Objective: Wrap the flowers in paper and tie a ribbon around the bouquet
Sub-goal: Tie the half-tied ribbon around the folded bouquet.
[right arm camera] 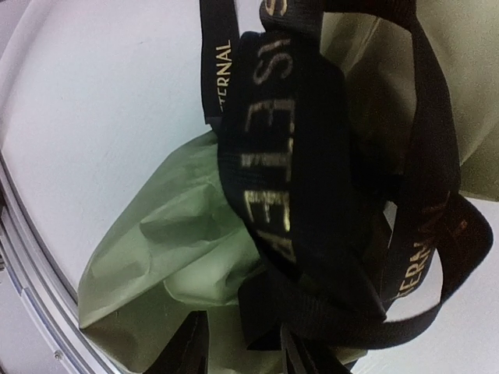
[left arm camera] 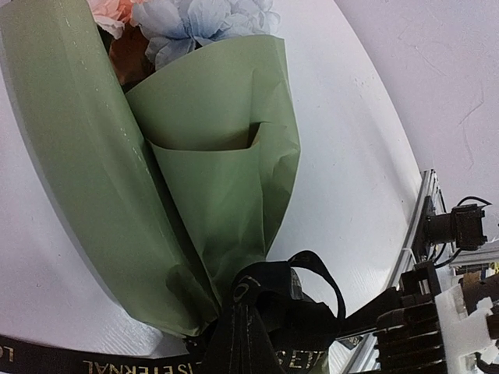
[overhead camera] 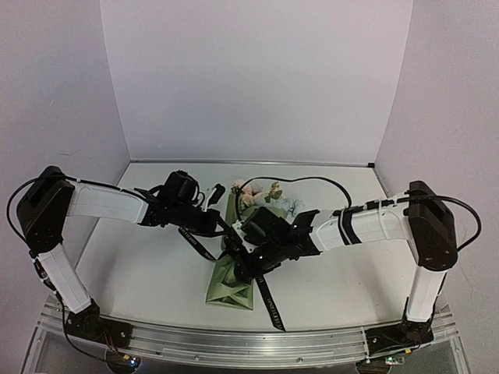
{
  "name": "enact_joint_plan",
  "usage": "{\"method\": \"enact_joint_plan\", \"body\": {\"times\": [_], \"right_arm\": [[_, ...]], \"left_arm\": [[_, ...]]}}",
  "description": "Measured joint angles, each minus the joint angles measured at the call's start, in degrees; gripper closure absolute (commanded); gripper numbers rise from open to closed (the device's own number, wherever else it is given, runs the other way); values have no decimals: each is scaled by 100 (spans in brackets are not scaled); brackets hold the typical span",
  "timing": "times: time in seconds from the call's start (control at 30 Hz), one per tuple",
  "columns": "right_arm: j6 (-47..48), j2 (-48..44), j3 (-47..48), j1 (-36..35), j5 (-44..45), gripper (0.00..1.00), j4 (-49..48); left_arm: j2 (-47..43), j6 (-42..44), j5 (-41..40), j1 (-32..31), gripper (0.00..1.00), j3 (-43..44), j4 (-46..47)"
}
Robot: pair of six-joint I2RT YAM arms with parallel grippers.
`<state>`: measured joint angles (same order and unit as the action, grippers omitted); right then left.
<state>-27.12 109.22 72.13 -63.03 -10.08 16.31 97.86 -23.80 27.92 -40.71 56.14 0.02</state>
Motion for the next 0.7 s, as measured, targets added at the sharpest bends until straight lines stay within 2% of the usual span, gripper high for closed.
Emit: {"method": "enact_joint_plan", "body": {"times": [0.07,0.13,0.17,0.33,0.7], "right_arm": [[-1,87,42,1,17,82,-10],[12,151,49,1,35,97,-11],[15,166,47,1,47,100,5],[4,79,-52,1,172,100,-16],[2,-939,-617,1,281,100,257]], "left_arm": [[0,1,11,1,100,0,-5],[-11,-4,-4,14,100,0,-9],[-23,-7,-13,20,100,0,-13],[-212,-28,-172,86,100,0,-16],[-330,-127,-417,129,100,-69,-7]]}}
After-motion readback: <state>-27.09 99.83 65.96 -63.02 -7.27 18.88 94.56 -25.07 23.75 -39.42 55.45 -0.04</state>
